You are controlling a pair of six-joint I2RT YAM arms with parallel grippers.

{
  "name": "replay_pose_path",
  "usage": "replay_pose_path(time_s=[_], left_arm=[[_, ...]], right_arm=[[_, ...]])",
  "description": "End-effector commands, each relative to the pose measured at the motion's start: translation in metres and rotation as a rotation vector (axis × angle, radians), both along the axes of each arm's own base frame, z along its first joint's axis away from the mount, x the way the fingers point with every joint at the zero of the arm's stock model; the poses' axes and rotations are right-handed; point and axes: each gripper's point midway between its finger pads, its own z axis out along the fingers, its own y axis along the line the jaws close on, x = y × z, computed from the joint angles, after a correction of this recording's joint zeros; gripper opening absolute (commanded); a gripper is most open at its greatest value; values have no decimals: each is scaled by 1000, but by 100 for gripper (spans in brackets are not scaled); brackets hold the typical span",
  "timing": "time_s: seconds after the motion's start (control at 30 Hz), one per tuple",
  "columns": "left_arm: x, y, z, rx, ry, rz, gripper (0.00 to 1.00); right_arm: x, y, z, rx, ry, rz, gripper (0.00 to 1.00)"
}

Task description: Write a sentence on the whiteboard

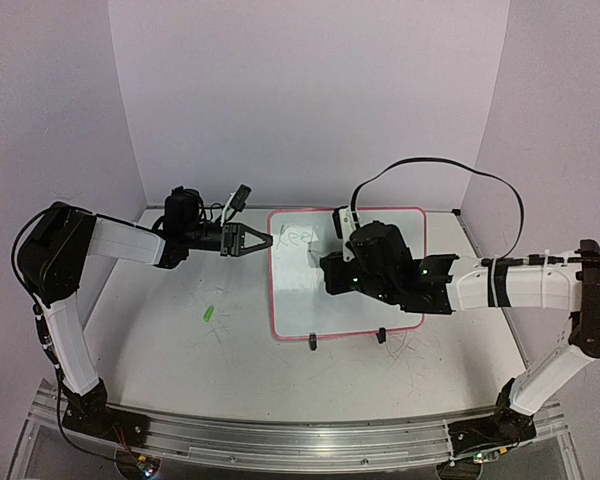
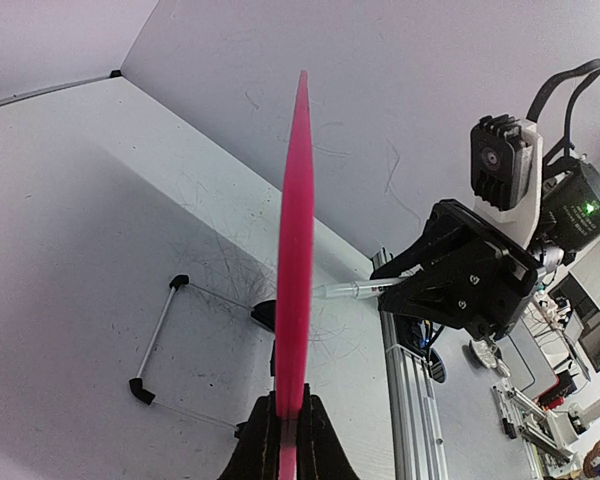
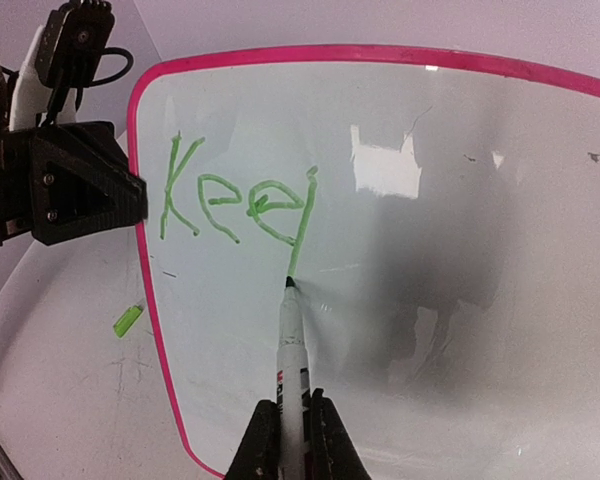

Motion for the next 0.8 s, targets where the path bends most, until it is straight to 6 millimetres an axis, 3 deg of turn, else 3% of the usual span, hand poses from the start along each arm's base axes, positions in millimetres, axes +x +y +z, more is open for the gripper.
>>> replay_pose_path(time_s=[0.0,0.5,0.6,0.77], left_arm=[[-15,0,30,-42,-69,-54,0],[-15,0,28,-41,-67,-53,0],[-14,0,28,-39,-65,-53,0],[-14,-1,27,-39,-63,-53,0]], right_arm=[[-1,-8,-16,-39,35,-26,0],[-5,-5,-19,-32,50,-19,0],[-2,-3,-12,-32,30,-20,0],[1,5,24,21,-39,6,0]])
